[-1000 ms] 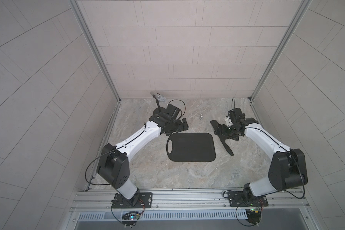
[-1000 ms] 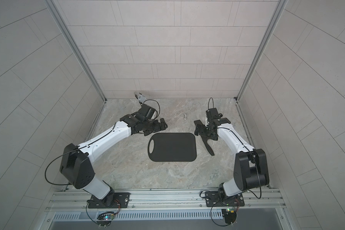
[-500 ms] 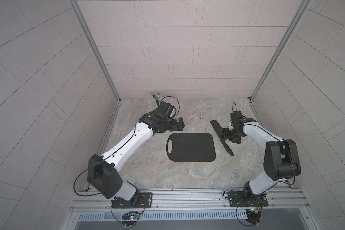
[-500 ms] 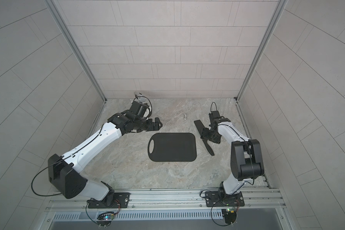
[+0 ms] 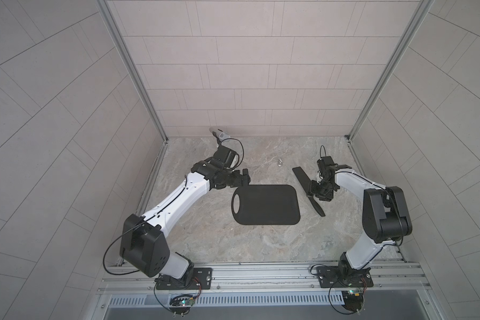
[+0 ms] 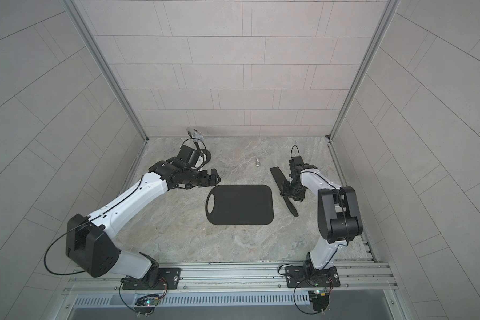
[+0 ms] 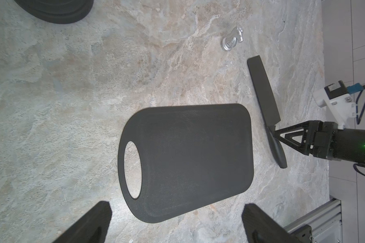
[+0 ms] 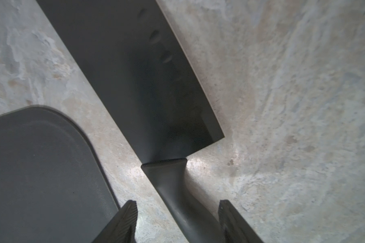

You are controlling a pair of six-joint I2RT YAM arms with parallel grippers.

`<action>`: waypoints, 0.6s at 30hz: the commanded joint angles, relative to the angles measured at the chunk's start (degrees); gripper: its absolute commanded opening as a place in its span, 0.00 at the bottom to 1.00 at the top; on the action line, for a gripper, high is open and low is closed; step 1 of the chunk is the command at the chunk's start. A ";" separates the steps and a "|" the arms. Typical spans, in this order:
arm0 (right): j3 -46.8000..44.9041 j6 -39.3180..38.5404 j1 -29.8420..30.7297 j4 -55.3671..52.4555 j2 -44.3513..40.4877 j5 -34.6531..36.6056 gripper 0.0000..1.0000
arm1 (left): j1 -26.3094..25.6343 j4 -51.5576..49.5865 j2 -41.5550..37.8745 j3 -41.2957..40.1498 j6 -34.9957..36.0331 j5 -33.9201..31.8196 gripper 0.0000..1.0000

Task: Align the knife with the edge of the cutting board
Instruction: Adjust the knife at the center of the board.

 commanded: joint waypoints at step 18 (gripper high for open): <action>-1.57 0.98 3.36 3.34 4.07 1.47 0.37 | 2.17 0.97 -1.14 -1.03 0.85 2.99 1.00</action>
